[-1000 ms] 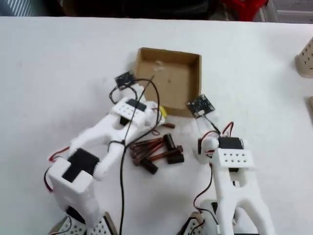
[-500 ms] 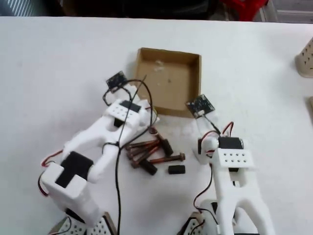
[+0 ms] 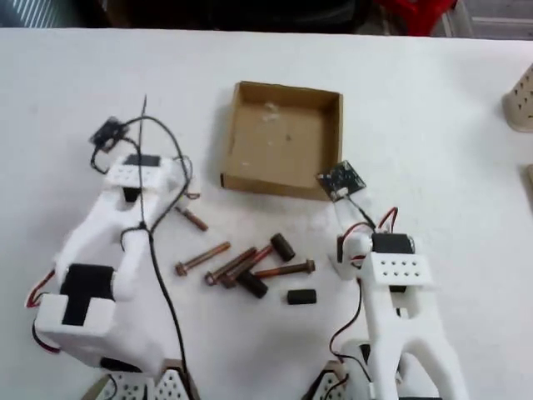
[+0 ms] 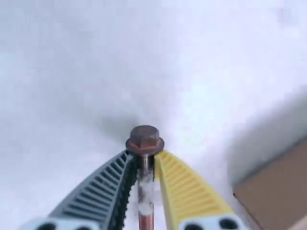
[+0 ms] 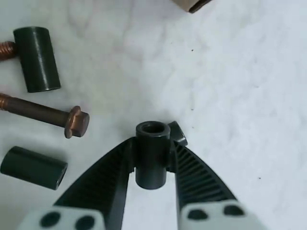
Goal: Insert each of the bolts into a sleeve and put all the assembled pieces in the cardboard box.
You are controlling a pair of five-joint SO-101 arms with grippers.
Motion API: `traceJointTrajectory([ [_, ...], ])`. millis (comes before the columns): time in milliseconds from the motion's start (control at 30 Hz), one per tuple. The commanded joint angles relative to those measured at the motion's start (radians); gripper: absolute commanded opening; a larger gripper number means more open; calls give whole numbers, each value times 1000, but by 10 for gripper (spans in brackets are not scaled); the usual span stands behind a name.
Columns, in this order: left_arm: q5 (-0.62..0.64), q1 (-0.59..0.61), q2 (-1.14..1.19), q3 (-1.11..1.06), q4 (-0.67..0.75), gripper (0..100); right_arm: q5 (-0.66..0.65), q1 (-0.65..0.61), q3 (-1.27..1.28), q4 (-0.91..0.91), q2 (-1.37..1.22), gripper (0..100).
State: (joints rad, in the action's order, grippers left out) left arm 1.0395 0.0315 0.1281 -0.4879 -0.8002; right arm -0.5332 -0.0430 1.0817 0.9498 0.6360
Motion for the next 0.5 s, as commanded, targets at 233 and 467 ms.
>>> traceJointTrajectory([
  [233,-2,137,-65,14,37,24,-14,-10,-6,-13,7,17],
  [467,-2,209,-56,14,126,24,-14,-10,2,-15,7,17],
])
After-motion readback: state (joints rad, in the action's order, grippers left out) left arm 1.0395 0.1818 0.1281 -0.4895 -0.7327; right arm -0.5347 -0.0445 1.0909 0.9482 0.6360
